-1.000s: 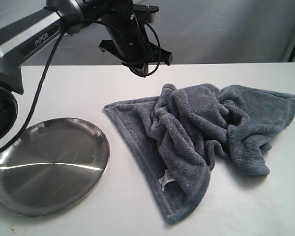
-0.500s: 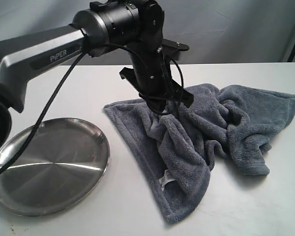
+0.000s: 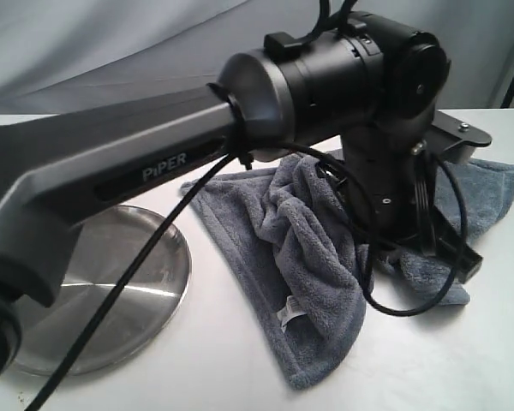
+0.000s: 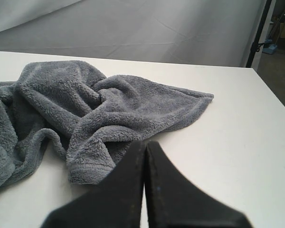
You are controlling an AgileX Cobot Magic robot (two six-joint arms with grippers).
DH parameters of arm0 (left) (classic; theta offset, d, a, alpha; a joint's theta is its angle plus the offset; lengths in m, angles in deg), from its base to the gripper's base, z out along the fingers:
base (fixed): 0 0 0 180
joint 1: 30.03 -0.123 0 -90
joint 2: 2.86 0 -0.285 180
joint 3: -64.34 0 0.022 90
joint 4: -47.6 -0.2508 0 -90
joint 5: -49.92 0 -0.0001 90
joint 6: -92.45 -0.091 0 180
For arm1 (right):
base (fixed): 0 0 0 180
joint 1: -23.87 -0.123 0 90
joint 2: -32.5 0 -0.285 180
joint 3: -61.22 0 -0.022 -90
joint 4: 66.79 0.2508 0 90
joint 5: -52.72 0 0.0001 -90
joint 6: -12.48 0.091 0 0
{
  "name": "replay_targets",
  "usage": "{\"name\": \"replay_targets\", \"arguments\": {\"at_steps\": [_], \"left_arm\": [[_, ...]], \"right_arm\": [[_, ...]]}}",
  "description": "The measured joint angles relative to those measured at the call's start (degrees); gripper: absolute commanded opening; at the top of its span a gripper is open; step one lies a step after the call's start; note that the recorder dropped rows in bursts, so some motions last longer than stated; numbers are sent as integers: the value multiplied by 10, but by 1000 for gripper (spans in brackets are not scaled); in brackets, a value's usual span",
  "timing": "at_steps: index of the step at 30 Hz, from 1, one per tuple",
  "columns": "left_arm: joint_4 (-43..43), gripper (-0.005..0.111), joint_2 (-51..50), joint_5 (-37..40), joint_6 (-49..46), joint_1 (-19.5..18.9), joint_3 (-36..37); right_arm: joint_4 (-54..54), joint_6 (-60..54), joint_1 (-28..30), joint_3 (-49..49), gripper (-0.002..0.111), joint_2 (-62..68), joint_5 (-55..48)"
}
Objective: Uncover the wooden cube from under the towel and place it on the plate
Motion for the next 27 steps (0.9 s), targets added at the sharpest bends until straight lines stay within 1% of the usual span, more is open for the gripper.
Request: {"name": "replay_targets", "arguments": {"at_steps": [2,6,10,11,16,17,18,21,23,25,26,27], "left_arm": [[0,0,-16,0,7,-1,-30],[0,0,-58,0,18,-29,-97],[-1,0,-91,-1,31,-74,-145],[-1,0,-94,-1,38,-82,-151],[-8,0,-98,-1,67,-150,-166],[-8,0,-98,-1,69,-160,-166],[-16,0,-98,-1,70,-181,-166],[-21,0,-98,-1,70,-199,-165],[-10,0,-91,-1,63,-203,-141],[-1,0,-72,-2,41,-201,-93],[-5,0,-55,-2,35,-195,-53],[-6,0,-45,-2,33,-191,-34]], "right_arm": [[0,0,0,0,0,0,0],[0,0,0,0,0,0,0],[0,0,0,0,0,0,0],[0,0,0,0,0,0,0],[0,0,0,0,0,0,0],[0,0,0,0,0,0,0],[0,0,0,0,0,0,0],[0,0,0,0,0,0,0],[0,0,0,0,0,0,0],[0,0,0,0,0,0,0],[0,0,0,0,0,0,0],[0,0,0,0,0,0,0]]}}
